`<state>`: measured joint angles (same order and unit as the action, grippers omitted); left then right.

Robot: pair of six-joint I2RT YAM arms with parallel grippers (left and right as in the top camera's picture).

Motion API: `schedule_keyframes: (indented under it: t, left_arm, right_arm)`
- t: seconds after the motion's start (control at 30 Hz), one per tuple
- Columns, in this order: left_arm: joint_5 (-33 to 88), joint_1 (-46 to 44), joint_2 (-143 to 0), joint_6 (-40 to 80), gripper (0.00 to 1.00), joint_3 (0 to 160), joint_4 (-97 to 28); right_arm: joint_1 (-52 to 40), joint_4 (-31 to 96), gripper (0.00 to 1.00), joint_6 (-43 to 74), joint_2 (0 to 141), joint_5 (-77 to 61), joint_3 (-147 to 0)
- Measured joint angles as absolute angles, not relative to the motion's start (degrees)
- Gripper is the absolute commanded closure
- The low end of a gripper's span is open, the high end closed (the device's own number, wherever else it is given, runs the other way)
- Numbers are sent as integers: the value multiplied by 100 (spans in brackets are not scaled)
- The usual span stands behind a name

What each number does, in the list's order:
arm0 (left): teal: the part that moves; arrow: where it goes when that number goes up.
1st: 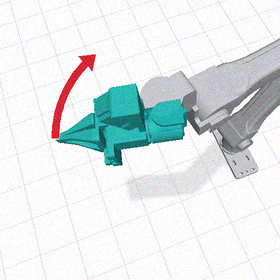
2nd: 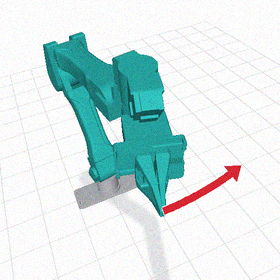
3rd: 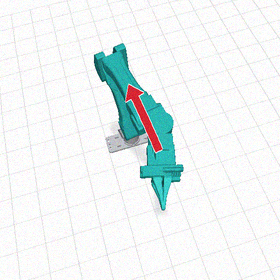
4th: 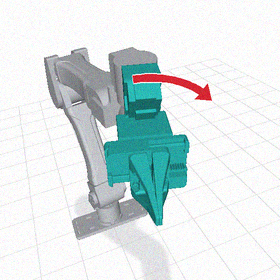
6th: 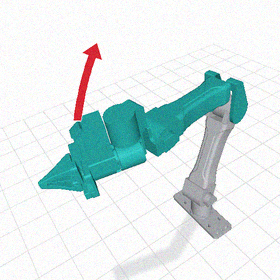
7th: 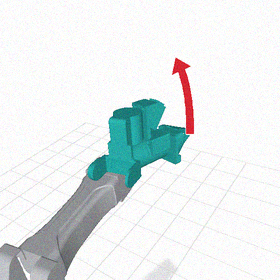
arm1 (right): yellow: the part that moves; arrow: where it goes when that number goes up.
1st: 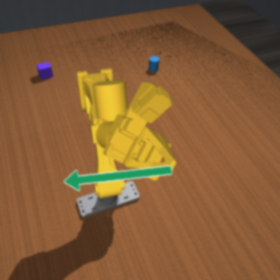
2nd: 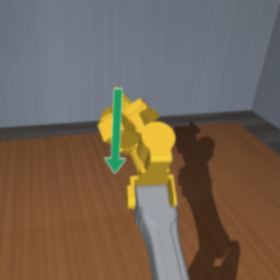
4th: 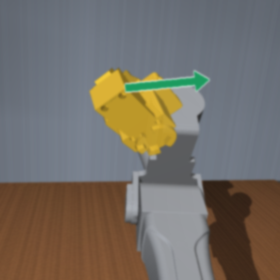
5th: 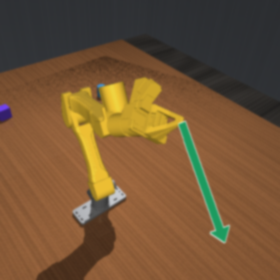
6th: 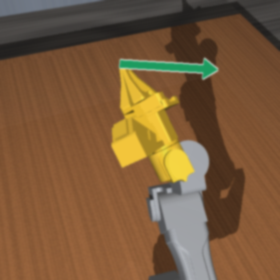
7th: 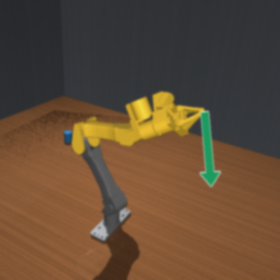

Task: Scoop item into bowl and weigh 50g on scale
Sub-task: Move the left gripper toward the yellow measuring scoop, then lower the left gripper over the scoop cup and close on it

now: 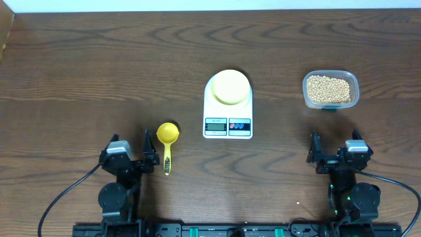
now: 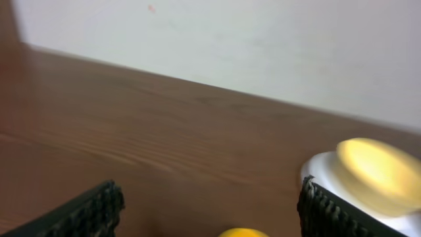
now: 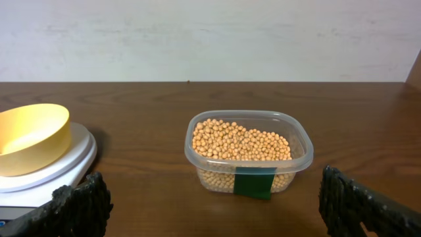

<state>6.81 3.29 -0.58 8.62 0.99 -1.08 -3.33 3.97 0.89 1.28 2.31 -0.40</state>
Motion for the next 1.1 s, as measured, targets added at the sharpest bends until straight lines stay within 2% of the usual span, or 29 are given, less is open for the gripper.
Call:
schedule_keyframes:
  t: [0.13,0.23,0.43,0.6,0.73,0.87,0.9,1.1]
  left_arm:
    - [1608,329,-58,2779,13,99,19]
    - [1929,329,-60,3479,13,86,248]
    - [2217,329,-58,3546,13,49,1874]
    - [2257,329,-104,3000,13,412,1664]
    - [2298,329,-515,2661,13,1273,812]
    - [2290,329,-1828,2215,13,2687,-1745]
    - [2257,329,-2322,2104,13,3225,-2825]
    - [2198,331,-4705,1627,13,4908,-5164]
  right_arm:
    - [-333,397,1,89,128,231,-40]
    - [-333,397,1,89,128,231,-40]
    - [-333,395,1,89,130,231,-40]
    - [-333,395,1,89,130,231,-40]
    - [-333,401,1,89,132,228,-40]
    - [-333,395,1,89,143,231,-40]
    - [-333,392,1,91,143,228,-40]
    - [-333,397,1,91,148,220,-40]
